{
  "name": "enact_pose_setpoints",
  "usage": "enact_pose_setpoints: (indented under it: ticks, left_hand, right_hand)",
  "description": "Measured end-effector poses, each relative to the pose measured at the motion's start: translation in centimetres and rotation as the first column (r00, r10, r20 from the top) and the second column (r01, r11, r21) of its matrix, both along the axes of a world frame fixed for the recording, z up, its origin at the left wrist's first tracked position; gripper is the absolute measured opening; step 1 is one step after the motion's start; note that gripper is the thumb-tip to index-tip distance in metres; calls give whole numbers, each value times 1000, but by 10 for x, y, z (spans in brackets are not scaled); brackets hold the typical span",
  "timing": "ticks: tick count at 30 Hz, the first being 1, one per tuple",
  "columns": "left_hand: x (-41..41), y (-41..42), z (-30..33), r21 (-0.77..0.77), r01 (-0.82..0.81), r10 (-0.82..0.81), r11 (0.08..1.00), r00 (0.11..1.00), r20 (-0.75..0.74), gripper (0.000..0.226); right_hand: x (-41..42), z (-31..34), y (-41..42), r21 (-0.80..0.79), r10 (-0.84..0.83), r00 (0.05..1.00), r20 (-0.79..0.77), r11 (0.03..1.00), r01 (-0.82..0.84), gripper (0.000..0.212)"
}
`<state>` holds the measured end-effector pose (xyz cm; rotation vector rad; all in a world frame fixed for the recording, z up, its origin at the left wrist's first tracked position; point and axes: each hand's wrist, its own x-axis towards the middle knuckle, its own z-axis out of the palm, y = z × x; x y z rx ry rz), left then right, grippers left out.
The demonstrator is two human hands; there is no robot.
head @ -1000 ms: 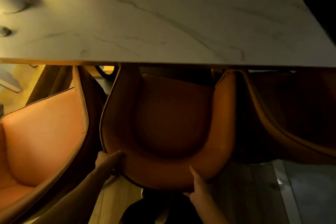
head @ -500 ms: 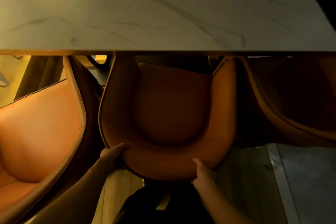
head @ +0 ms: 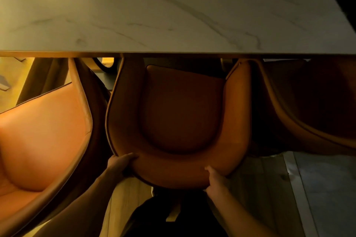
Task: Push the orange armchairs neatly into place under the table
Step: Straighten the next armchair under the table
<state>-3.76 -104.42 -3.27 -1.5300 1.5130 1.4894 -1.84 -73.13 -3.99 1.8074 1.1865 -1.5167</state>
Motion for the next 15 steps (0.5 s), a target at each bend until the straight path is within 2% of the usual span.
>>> enact_pose_setpoints:
  ticks: [7,11,15]
  left_hand:
    - [9,23,-1,1,-36,36,999,999,10,67]
    - [17,39,0,9,-71,71,997,997,12,60]
    - [26,56,-2,29,-123,123,992,992,1,66]
  right_hand:
    - [-9,-3,21,8,4,999,-47,1000,-4,83]
    - [-13,0,35,-42,46,997,-62,998,-48,68]
    - [-16,-2,55,35,45,996,-74,998,-42,75]
